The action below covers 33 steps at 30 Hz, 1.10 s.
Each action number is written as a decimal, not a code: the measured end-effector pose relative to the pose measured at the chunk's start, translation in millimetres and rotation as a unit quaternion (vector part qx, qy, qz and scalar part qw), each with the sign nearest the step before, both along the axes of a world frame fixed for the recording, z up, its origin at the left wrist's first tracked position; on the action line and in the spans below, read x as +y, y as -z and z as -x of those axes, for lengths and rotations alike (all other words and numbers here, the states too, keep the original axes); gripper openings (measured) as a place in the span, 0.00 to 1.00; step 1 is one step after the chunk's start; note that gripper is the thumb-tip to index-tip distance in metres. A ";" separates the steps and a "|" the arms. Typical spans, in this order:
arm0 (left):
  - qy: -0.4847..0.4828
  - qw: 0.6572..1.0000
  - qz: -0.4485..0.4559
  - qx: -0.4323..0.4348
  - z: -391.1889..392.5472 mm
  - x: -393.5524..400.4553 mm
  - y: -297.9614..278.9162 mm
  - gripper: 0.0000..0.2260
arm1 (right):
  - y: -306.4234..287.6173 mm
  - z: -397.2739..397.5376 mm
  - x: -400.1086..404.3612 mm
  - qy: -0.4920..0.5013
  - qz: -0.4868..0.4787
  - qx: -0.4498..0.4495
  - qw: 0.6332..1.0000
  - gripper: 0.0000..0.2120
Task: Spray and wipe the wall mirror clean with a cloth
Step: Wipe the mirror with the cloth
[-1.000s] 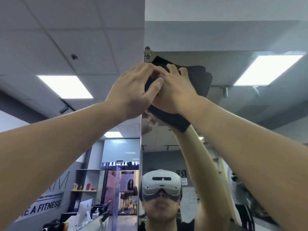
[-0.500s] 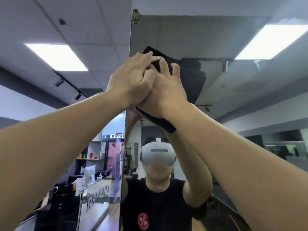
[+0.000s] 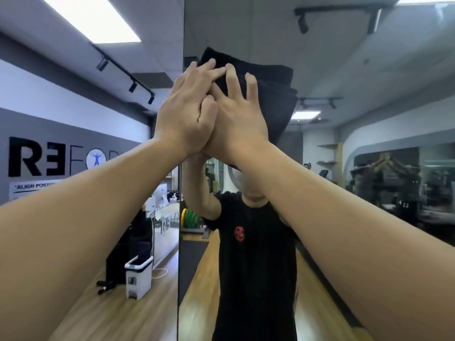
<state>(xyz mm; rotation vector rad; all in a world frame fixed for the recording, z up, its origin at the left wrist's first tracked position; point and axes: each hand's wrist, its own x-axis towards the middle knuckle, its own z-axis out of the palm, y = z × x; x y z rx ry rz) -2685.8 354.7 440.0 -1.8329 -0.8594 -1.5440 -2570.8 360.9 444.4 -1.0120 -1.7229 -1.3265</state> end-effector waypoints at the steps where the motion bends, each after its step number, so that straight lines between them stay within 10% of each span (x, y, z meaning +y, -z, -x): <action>1: -0.001 1.000 0.000 0.000 -0.6 -0.1 7.5 0.30 | 6.9 -0.9 -0.8 0.005 0.001 -0.005 1.000 0.43; 33: -0.023 0.999 0.001 0.032 -1.1 0.3 143.9 0.26 | 138.7 -14.2 -10.3 0.012 0.063 -0.052 0.997 0.37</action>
